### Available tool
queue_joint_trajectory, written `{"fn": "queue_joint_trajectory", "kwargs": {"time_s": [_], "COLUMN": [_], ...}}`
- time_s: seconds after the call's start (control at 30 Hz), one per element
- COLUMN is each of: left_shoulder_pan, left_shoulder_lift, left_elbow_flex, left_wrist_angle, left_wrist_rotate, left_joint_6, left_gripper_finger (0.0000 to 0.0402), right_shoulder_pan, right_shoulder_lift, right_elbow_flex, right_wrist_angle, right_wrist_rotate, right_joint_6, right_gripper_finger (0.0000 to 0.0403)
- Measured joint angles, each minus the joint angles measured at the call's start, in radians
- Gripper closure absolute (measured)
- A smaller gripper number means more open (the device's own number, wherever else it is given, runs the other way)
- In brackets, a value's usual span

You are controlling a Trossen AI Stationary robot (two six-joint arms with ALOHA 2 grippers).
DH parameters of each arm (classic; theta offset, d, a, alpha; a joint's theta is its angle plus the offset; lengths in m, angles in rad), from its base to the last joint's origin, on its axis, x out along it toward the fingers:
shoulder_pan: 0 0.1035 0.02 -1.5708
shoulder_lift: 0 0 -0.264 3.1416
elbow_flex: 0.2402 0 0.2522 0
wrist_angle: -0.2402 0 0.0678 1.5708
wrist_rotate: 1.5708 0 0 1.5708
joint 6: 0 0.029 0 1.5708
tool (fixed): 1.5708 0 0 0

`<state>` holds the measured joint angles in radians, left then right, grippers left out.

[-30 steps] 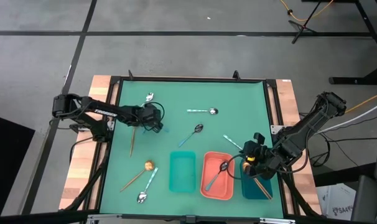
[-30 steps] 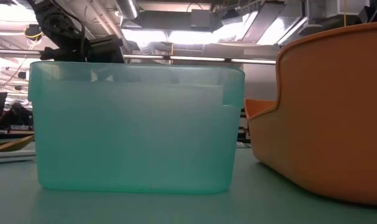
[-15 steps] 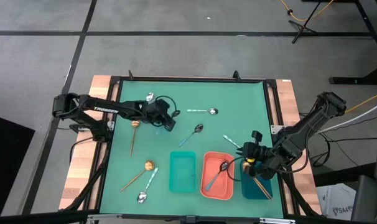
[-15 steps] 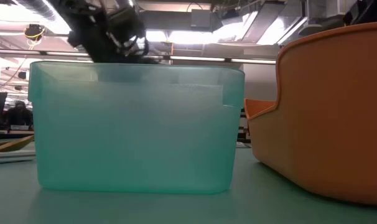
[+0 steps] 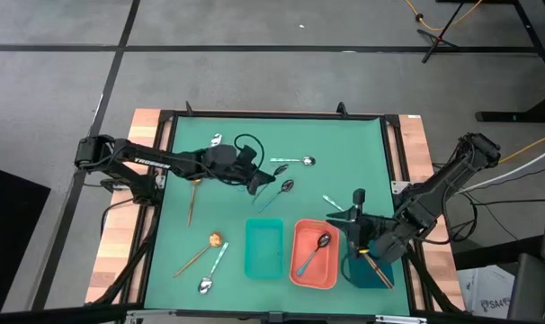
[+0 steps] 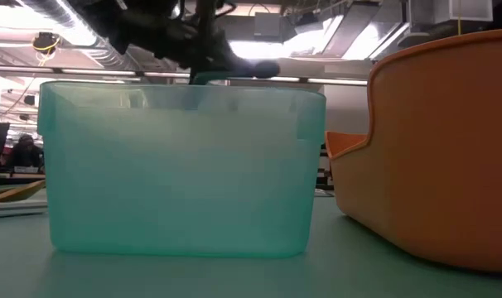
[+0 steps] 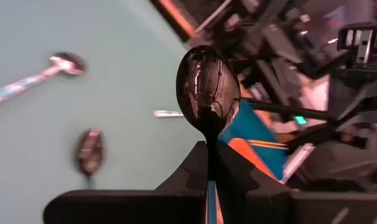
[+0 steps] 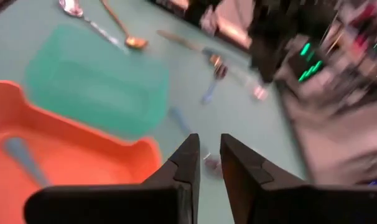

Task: Sort silverware by color (type)
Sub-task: Put the blue spoon into the orange bin

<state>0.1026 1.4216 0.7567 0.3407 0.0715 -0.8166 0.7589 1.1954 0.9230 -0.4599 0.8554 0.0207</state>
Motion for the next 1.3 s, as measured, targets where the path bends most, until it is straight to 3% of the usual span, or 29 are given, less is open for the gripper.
{"fn": "queue_joint_trajectory", "kwargs": {"time_s": [0.2, 0.5, 0.8, 1.07, 1.3], "left_shoulder_pan": [-0.064, -0.138, -0.156, -0.156, -0.156], "left_shoulder_lift": [0.000, -0.001, -0.002, -0.002, -0.002], "left_elbow_flex": [0.000, 0.000, 0.000, 0.000, 0.000], "left_wrist_angle": [0.067, 0.235, 0.374, 0.372, 0.372], "left_wrist_rotate": [-0.001, -0.108, -0.165, -0.161, -0.159], "left_joint_6": [-0.021, -0.021, -0.023, -0.023, -0.054], "left_gripper_finger": [0.0393, 0.0393, 0.0393, 0.0391, 0.0391], "right_shoulder_pan": [0.000, -0.005, -0.139, -0.254, -0.324], "right_shoulder_lift": [0.000, 0.015, 0.116, 0.192, 0.248], "right_elbow_flex": [0.000, 0.000, 0.000, 0.000, 0.000], "right_wrist_angle": [0.190, 0.331, 0.566, 0.689, 0.789], "right_wrist_rotate": [0.015, 0.002, -0.071, -0.197, -0.198], "right_joint_6": [-0.347, -0.608, -1.062, -1.192, -1.367], "right_gripper_finger": [0.0347, 0.0347, 0.0347, 0.0347, 0.0346]}}
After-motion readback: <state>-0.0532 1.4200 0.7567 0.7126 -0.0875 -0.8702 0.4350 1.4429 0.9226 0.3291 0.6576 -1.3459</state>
